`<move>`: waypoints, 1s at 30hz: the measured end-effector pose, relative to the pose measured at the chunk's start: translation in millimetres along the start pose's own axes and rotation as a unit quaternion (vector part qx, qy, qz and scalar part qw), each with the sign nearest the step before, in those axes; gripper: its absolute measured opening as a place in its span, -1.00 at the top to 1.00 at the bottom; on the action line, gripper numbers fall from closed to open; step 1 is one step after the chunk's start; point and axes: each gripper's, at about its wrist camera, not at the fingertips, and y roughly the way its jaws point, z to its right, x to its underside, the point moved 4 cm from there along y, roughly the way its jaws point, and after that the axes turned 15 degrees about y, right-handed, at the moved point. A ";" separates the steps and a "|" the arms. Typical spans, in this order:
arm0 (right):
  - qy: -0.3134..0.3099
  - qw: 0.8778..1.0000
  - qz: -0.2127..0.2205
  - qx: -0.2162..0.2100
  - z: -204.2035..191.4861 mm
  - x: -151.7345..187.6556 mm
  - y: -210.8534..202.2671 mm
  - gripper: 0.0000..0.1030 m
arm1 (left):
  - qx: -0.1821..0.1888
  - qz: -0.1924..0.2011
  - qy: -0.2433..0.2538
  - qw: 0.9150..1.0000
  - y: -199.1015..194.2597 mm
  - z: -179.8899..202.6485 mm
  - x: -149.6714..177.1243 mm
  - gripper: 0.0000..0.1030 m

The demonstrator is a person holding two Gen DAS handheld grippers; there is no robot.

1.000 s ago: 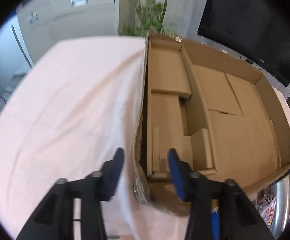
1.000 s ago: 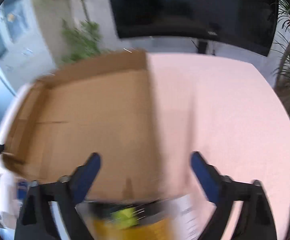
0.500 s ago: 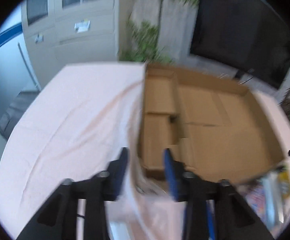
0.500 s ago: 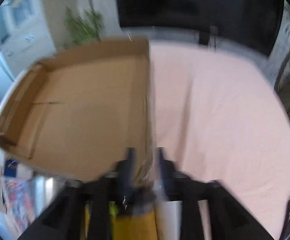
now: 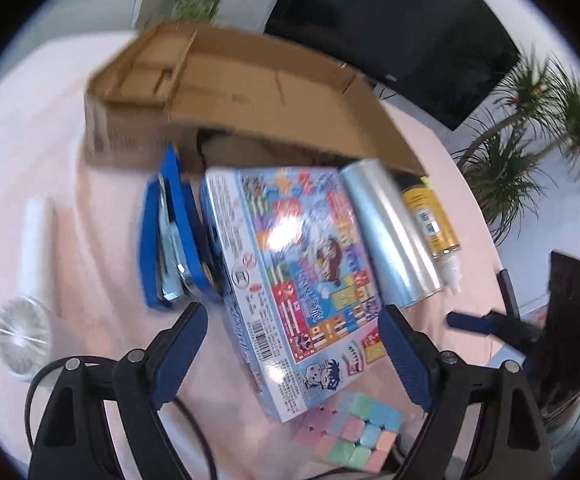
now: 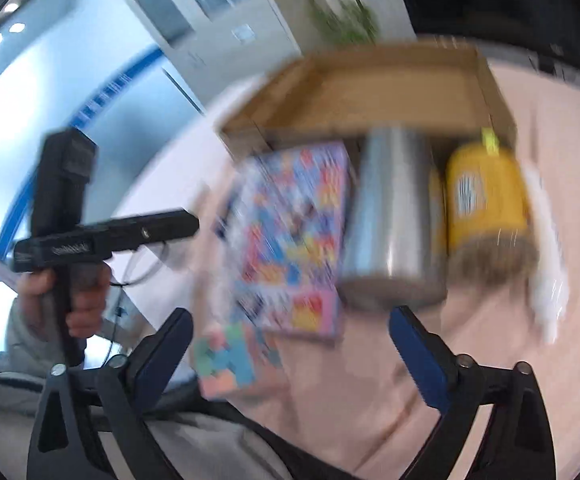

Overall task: Organize rigid objects
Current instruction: 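Grasp the colourful board-game box with both grippers and lift it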

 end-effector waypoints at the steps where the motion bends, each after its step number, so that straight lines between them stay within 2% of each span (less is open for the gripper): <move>1: 0.017 1.000 -0.010 0.001 7.4 -4.0 12.0 -0.74 | 0.003 -0.014 -0.006 1.000 10.9 2.1 2.8 -0.64; 2: 0.027 0.999 -0.023 0.006 11.7 -6.0 22.5 -0.67 | 0.010 -0.022 -0.011 1.000 17.3 2.6 7.3 -0.64; 4: 0.015 0.999 -0.036 0.023 7.8 -5.2 39.5 -0.33 | 0.018 -0.034 -0.014 0.999 30.3 5.1 10.8 -0.57; 7: 0.011 0.999 -0.041 0.029 -0.5 -3.3 51.9 -0.11 | 0.005 -0.040 -0.010 0.999 37.3 8.7 13.8 -0.45; 9: 0.000 0.999 -0.040 0.037 -7.2 2.5 51.7 -0.09 | -0.011 -0.035 -0.001 0.999 36.3 7.5 13.4 -0.41; 13: -0.019 0.998 -0.049 0.037 -15.4 13.3 57.0 -0.12 | -0.012 -0.042 0.000 0.999 31.9 1.1 20.5 -0.16; 17: -0.002 0.998 -0.041 0.040 -11.5 3.2 68.2 -0.25 | 0.012 -0.051 -0.038 0.998 40.0 -13.3 23.5 -0.26; 19: -0.002 0.998 -0.035 0.050 -13.6 -3.9 75.1 -0.35 | 0.008 -0.047 -0.028 0.998 41.0 -12.2 22.8 -0.29; 23: -0.008 0.996 -0.015 0.082 -19.8 -4.6 82.3 -0.35 | -0.001 -0.042 -0.015 0.999 42.1 -7.2 24.1 -0.29; 26: -0.011 0.996 0.002 0.088 -27.9 -3.6 80.7 -0.32 | -0.031 -0.017 0.014 0.999 23.3 3.7 22.5 -0.29; 30: -0.025 0.994 0.053 0.087 -43.9 -3.3 51.0 -0.28 | -0.061 0.034 0.047 0.996 -10.5 21.9 8.7 -0.29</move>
